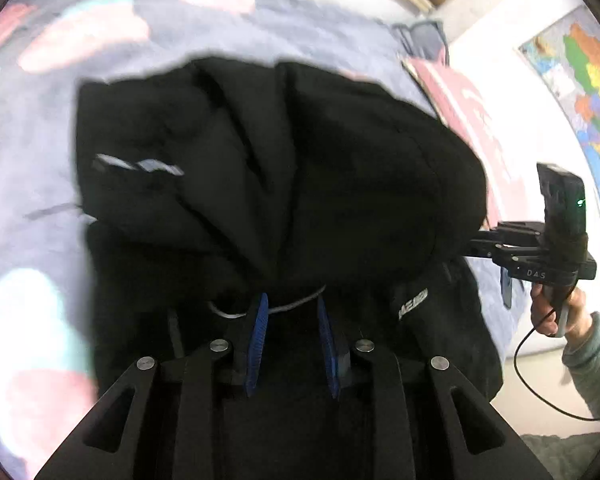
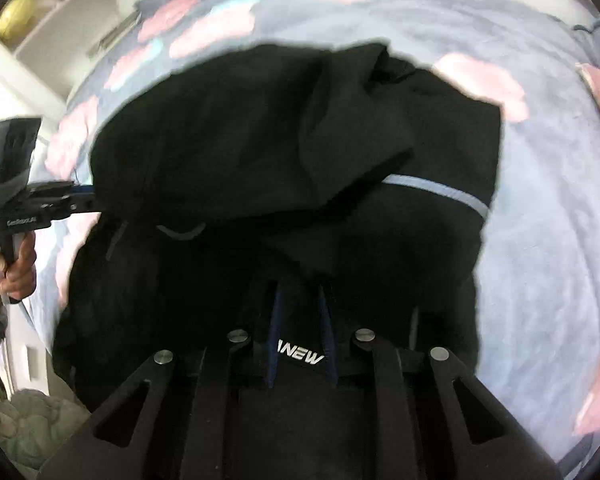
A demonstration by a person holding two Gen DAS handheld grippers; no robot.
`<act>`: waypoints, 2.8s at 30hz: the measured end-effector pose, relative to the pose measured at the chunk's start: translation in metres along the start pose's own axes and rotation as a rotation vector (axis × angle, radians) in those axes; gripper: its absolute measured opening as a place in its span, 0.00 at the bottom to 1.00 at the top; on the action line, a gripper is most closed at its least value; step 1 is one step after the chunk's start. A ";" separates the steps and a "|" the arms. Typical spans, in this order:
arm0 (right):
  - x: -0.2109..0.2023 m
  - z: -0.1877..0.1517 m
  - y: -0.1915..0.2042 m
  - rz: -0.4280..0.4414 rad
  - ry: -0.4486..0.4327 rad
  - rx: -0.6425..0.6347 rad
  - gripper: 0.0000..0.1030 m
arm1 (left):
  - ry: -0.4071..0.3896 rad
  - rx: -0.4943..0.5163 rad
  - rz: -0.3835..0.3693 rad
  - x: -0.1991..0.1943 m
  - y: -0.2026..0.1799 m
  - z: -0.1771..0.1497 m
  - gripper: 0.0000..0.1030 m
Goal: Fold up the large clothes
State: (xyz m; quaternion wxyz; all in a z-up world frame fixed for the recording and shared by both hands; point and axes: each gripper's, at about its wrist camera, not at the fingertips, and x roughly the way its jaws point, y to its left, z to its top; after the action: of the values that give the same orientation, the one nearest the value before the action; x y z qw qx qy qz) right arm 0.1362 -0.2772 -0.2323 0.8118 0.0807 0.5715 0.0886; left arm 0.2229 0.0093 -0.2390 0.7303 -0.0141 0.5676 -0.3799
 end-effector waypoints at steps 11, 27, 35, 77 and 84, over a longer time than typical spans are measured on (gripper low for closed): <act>-0.017 0.126 0.029 0.094 -0.195 0.127 0.63 | -0.199 0.015 -0.145 -0.057 -0.031 0.102 0.36; 0.106 0.076 0.036 -0.018 0.028 0.138 0.64 | 0.044 -0.121 -0.011 0.075 0.012 0.057 0.36; 0.080 0.049 0.075 -0.055 -0.008 0.023 0.64 | 0.036 -0.103 -0.062 0.036 0.009 0.027 0.37; -0.021 -0.199 -0.042 -0.148 0.133 0.452 0.64 | 0.078 -0.798 0.047 -0.069 0.104 -0.283 0.40; -0.027 -0.230 -0.053 -0.196 0.148 0.495 0.64 | 0.086 -0.778 0.045 -0.067 0.093 -0.291 0.40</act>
State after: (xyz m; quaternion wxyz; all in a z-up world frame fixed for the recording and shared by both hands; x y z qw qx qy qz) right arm -0.0870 -0.3280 -0.2963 0.7283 0.2141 0.6384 -0.1269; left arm 0.0238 0.2329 -0.3294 0.6541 -0.2615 0.6995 -0.1207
